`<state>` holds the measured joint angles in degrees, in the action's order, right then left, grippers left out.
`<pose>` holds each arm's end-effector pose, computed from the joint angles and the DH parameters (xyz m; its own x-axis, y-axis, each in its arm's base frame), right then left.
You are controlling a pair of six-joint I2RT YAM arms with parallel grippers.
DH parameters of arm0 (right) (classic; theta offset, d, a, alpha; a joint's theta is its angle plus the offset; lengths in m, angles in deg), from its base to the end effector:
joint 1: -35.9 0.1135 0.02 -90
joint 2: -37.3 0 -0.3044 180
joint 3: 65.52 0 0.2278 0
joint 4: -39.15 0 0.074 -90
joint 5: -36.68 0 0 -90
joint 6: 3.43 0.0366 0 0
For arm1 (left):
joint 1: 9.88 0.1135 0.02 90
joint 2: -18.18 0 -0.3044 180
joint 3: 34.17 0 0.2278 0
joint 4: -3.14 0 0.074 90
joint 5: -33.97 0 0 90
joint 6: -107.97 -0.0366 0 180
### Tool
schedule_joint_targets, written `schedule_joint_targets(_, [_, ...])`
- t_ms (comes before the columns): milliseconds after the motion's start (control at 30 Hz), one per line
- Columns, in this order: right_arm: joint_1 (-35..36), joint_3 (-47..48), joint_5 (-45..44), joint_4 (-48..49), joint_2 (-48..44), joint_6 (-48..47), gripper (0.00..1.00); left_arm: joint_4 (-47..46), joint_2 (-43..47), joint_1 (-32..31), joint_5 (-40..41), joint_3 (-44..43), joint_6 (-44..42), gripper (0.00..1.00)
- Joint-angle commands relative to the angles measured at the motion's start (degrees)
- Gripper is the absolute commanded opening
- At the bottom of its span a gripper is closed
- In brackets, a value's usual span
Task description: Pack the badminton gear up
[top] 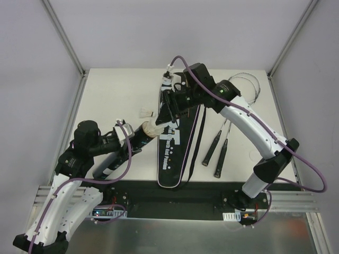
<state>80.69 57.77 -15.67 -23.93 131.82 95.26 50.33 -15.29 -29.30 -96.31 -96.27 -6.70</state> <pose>0.2175 0.2475 0.4685 -0.5338 -0.3614 -0.7645 -0.8449 0.2641 0.4652 0.0512 -0.0431 0.3581 0.0743 0.3114 -0.9474 0.8811 0.4245 0.2087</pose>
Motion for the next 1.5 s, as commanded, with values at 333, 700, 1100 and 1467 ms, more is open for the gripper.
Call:
schedule_joint_targets(333, [9.34,12.11,-9.87,-3.07,11.91,-0.43,0.64,-8.19,1.31,0.08,2.83,-2.48,4.97,0.0])
schedule_joint_targets(700, [8.12,14.23,-9.01,0.95,10.43,2.47,0.78,-11.0,4.2,0.08,14.14,-0.9,10.24,0.0])
schedule_joint_targets(1100, [0.56,-0.8,-21.81,19.24,-1.8,8.44,0.91,-10.39,5.62,0.08,32.27,-0.8,12.45,0.0])
schedule_joint_targets(1467, [1.78,16.04,-52.64,9.69,21.73,13.81,0.89,-6.7,4.38,0.08,37.46,-6.52,11.83,0.0])
